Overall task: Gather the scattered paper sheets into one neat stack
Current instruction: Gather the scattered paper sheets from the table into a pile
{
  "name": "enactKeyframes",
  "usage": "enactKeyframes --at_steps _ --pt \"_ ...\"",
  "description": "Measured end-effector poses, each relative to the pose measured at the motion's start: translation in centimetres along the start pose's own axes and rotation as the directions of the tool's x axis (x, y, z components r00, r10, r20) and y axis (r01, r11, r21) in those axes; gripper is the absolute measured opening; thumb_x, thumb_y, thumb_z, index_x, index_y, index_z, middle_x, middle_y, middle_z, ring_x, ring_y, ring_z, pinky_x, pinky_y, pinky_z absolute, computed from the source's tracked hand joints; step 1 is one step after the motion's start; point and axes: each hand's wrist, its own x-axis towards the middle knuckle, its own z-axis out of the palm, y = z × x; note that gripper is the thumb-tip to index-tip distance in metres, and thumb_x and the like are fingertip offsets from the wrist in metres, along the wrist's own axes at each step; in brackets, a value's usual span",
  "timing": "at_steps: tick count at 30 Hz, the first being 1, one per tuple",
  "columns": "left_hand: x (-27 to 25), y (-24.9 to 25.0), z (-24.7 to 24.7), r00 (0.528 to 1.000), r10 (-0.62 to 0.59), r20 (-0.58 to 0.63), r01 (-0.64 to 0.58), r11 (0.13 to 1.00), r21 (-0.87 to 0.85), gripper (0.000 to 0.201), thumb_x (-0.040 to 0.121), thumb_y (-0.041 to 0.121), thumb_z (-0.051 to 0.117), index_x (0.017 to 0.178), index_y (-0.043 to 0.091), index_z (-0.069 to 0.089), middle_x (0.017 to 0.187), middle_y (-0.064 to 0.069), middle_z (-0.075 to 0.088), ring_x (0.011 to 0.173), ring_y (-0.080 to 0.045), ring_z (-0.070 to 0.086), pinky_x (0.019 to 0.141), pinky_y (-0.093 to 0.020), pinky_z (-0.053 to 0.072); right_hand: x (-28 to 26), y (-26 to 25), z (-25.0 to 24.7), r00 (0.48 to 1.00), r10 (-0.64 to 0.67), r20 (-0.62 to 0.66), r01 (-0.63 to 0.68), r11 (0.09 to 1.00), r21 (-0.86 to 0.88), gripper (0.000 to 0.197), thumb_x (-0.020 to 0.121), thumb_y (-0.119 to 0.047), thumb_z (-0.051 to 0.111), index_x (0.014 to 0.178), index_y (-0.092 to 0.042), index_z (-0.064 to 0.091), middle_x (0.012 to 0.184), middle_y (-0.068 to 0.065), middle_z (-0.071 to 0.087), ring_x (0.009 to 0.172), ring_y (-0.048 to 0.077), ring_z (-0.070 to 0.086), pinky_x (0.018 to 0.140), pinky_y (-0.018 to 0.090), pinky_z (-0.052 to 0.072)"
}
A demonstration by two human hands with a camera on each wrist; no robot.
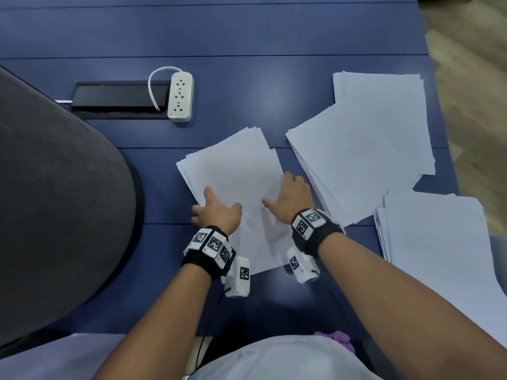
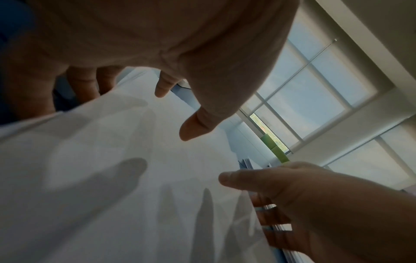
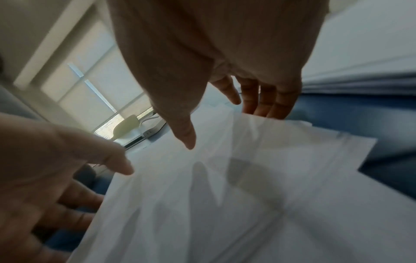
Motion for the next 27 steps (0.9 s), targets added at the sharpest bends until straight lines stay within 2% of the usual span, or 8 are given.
enactKeyframes --at_steps 4,8,14,17,19,21,25,27 --pt "-0.2 -0.5 0.0 0.996 -0.076 -0.056 0.069 0.991 -0.111 0.096 0.087 0.038 0.064 0.159 0.028 0.001 0.150 -0.024 0.034 0.138 -0.043 0.028 0.107 -0.047 0.036 -2.2 2.0 1.4 0.996 0.084 0.027 -0.087 0.986 0.139 0.070 0.079 -0.045 0.076 0.131 -0.013 0.043 0.127 0.016 0.050 0.120 0.036 0.050 0.097 0.045 0.050" --pt "-0.9 -1.1 0.7 0.989 -0.141 -0.034 0.139 0.989 -0.053 0.081 0.084 0.039 0.068 0.145 0.010 0.024 0.147 -0.024 0.036 0.136 -0.042 0.031 0.098 -0.044 0.037 -4.6 3.6 2.5 0.989 0.149 0.008 -0.148 0.970 0.191 0.071 0.077 -0.035 0.079 0.134 -0.015 0.043 0.131 0.014 0.036 0.123 0.035 0.039 0.096 0.039 0.046" --pt "-3.6 -1.3 2.9 0.988 -0.152 -0.007 0.152 0.987 0.059 0.069 0.080 0.037 0.071 0.132 0.015 0.032 0.143 -0.022 0.026 0.129 -0.044 0.032 0.101 -0.045 0.038 -6.3 6.5 1.9 0.983 0.183 0.005 -0.180 0.966 0.185 0.070 0.077 -0.033 0.076 0.135 -0.013 0.043 0.133 0.012 0.036 0.126 0.032 0.036 0.088 0.037 0.044" --pt "-4.4 -1.1 4.1 0.998 -0.057 0.011 0.057 0.997 0.048 0.064 0.082 0.031 0.070 0.128 0.017 0.028 0.136 -0.021 0.037 0.121 -0.042 0.044 0.091 -0.044 0.043 -6.9 8.1 1.3 0.989 0.146 0.011 -0.146 0.982 0.123 0.065 0.077 -0.035 0.075 0.131 -0.013 0.046 0.130 0.011 0.038 0.122 0.031 0.039 0.088 0.039 0.048" --pt "-5.1 -0.7 4.5 0.998 0.024 0.050 -0.025 0.999 0.020 0.059 0.085 0.026 0.067 0.125 0.019 0.024 0.119 -0.016 0.051 0.102 -0.038 0.056 0.078 -0.041 0.048 -7.2 8.9 1.0 0.994 0.113 0.010 -0.114 0.986 0.119 0.059 0.076 -0.037 0.075 0.124 -0.013 0.050 0.125 0.010 0.042 0.116 0.031 0.045 0.088 0.040 0.051" --pt "-5.6 -0.4 4.4 0.998 0.049 0.047 -0.048 0.999 -0.026 0.058 0.088 0.019 0.063 0.128 0.021 0.022 0.109 -0.012 0.053 0.090 -0.034 0.058 0.073 -0.039 0.048 -7.4 9.3 0.6 0.996 0.089 0.015 -0.090 0.984 0.151 0.054 0.075 -0.038 0.075 0.116 -0.012 0.052 0.120 0.008 0.045 0.109 0.030 0.051 0.088 0.041 0.052" --pt "-5.1 -1.3 1.8 0.979 0.204 0.008 -0.199 0.962 -0.189 0.059 0.086 0.006 0.065 0.133 0.022 0.034 0.111 -0.005 0.061 0.094 -0.029 0.061 0.078 -0.033 0.049 -7.5 9.6 -0.5 0.998 0.032 0.055 -0.042 0.982 0.184 0.041 0.077 -0.043 0.074 0.098 -0.012 0.055 0.105 0.006 0.054 0.093 0.024 0.055 0.075 0.033 0.046" --pt "-4.6 -2.3 0.1 0.920 0.384 0.077 -0.353 0.899 -0.260 0.056 0.083 0.000 0.070 0.131 0.019 0.048 0.115 0.000 0.066 0.105 -0.026 0.066 0.086 -0.034 0.053 -7.7 10.1 -1.0 0.999 0.012 0.041 -0.020 0.975 0.220 0.046 0.079 -0.048 0.074 0.105 -0.013 0.061 0.104 0.004 0.062 0.095 0.024 0.059 0.079 0.034 0.050"
